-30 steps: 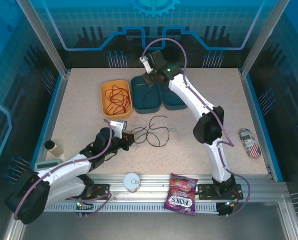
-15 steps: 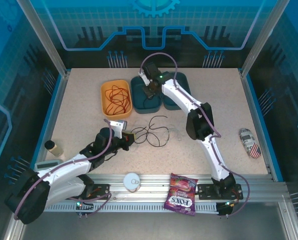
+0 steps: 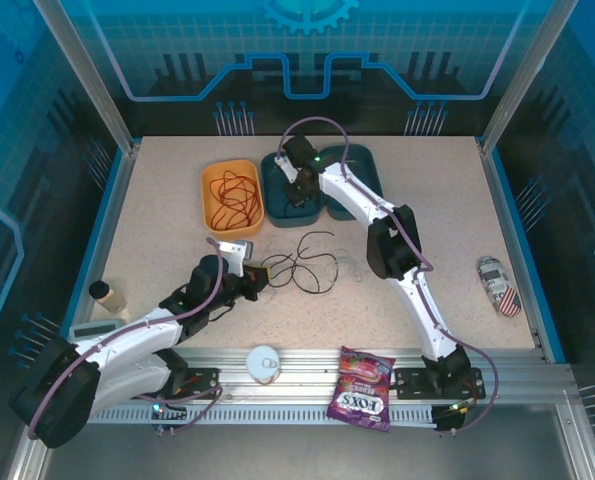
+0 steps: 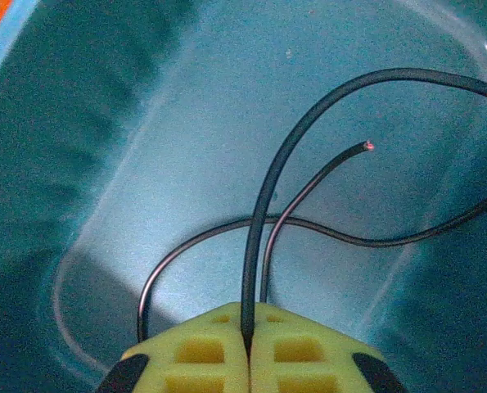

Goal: Untangle the cables

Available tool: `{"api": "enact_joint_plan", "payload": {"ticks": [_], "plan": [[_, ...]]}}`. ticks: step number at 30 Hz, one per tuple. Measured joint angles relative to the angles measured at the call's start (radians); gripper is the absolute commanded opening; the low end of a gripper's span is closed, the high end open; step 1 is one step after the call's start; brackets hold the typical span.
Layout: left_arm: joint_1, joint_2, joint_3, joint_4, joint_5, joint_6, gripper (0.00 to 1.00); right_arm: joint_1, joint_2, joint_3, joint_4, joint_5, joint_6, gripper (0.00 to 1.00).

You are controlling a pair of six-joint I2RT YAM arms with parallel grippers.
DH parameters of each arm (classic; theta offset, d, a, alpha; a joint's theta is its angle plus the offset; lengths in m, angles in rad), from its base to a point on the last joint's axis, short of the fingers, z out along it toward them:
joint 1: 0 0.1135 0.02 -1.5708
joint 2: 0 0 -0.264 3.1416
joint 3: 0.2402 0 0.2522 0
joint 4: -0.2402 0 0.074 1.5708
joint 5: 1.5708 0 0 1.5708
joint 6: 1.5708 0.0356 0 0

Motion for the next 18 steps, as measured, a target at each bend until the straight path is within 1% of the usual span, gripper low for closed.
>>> {"api": "enact_joint_plan", "payload": {"ticks": [1,2,3,8,11,13,18], "plan": [[0.000,0.000,0.000,0.000,0.000,0.000,0.00,0.000,0.000,0.001,-0.003,-0.004,0.005,0.32],[0.000,0.000,0.000,0.000,0.000,0.000,0.00,0.000,0.000,0.003,-0.005,-0.006,0.003,0.38],[0.000,0.000,0.000,0.001,0.000,0.000,0.01,0.000,0.000,0.005,-0.008,-0.008,0.003,0.41],[0.000,0.000,0.000,0.008,0.000,0.000,0.01,0.000,-0.005,0.006,-0.025,-0.010,0.018,0.48],[0.000,0.000,0.003,0.006,0.000,0.000,0.02,0.001,-0.035,-0.002,-0.050,0.001,0.039,0.53],[0.000,0.000,0.011,0.004,0.000,0.000,0.02,0.002,-0.085,-0.035,-0.054,0.004,0.053,0.54],[0.000,0.000,0.045,-0.006,0.000,-0.002,0.02,0.009,-0.308,-0.198,-0.038,0.008,0.098,0.58]]}}
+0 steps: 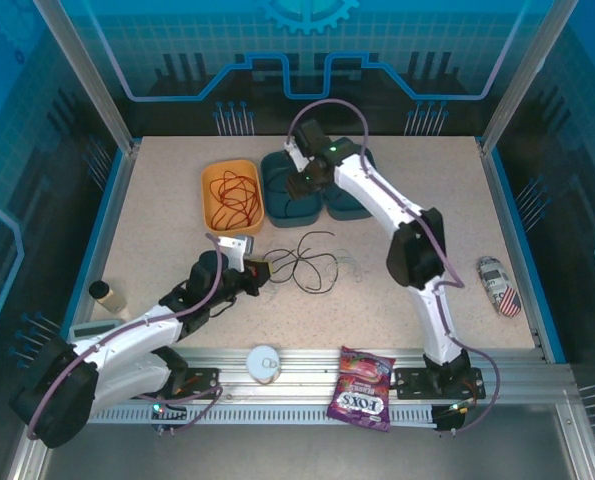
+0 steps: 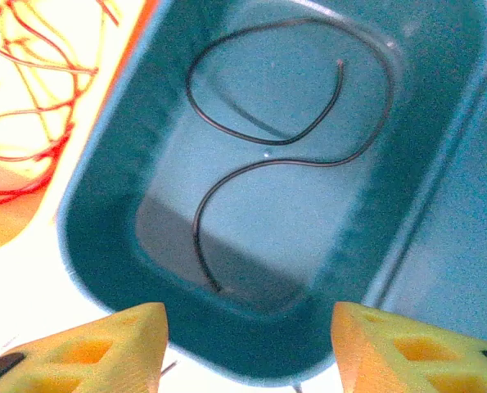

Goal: Untangle the cables

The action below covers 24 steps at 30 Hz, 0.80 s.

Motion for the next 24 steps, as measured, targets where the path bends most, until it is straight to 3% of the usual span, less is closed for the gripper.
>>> {"api": "enact_joint_plan", "payload": {"ticks": [12,24], "plan": [[0.000,-0.001,0.133,-0.129,-0.013,-0.047,0.00,0.010,-0.468,-0.585,0.193,0.016,0.167,0.62],[0.012,0.039,0.323,-0.370,-0.071,-0.171,0.00,0.007,-0.866,-1.121,0.414,0.030,0.321,0.77]]}}
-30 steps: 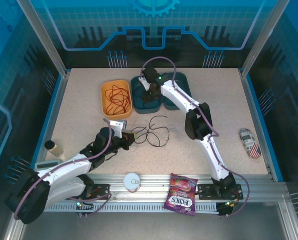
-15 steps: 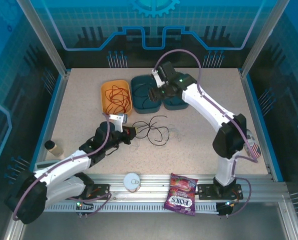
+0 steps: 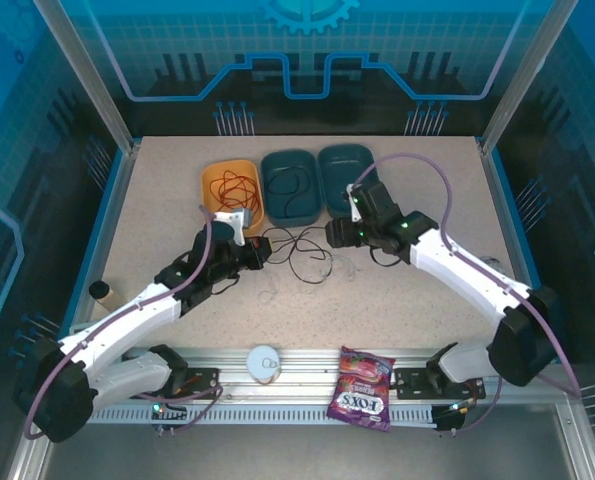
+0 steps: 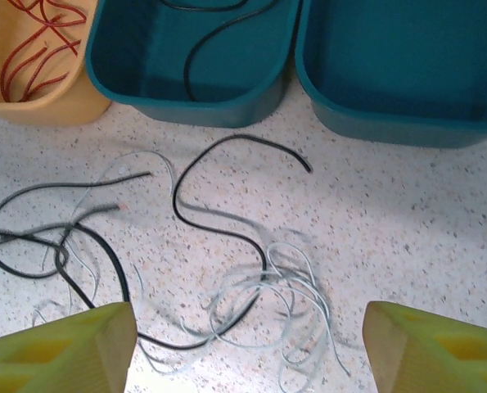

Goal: Untangle the cables

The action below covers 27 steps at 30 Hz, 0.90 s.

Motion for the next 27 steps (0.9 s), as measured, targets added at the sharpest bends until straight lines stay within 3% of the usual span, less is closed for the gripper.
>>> {"api": "enact_joint_plan", "payload": {"ticks": [9,27], "plan": [[0.006,-0.004,0.053,-0.073,0.013,-0.064,0.00,-0.005,-0.044,-0.187,0.091,-0.001,0.079,0.81],[0.006,-0.126,0.115,-0.051,0.218,0.044,0.00,-0.007,0.253,-0.095,0.151,-0.084,0.147,0.87]]}}
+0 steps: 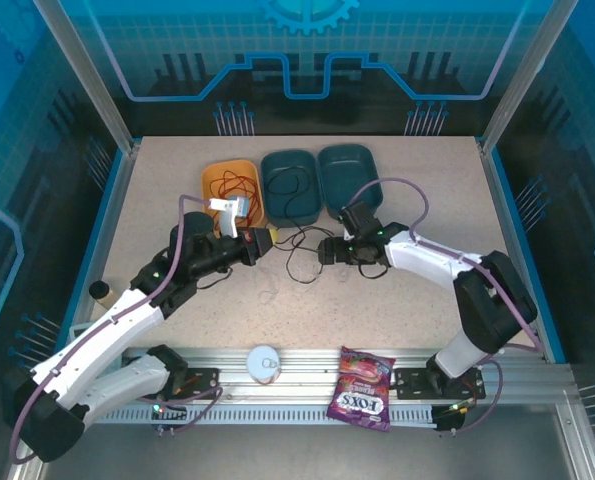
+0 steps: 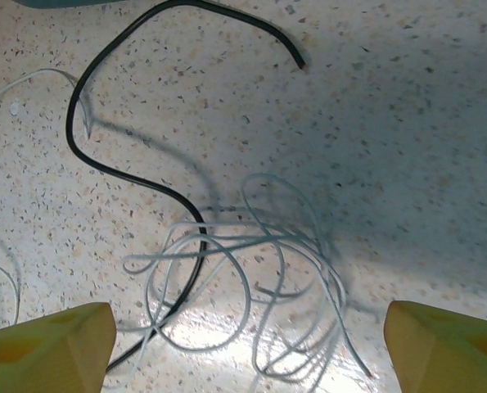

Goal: Untangle the cables

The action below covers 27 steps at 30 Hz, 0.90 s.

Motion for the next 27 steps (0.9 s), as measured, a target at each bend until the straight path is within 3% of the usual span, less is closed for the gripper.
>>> {"api": "enact_joint_plan", "payload": {"ticks": [13,27], "plan": [[0.000,-0.047,0.026,-0.020,-0.002,0.054,0.00,0.063,0.241,0.172,-0.058,0.071,-0.027,0.86],[0.001,-0.226,0.149,-0.198,-0.270,0.216,0.00,0.042,0.251,0.163,-0.128,0.143,-0.040,0.84]]}}
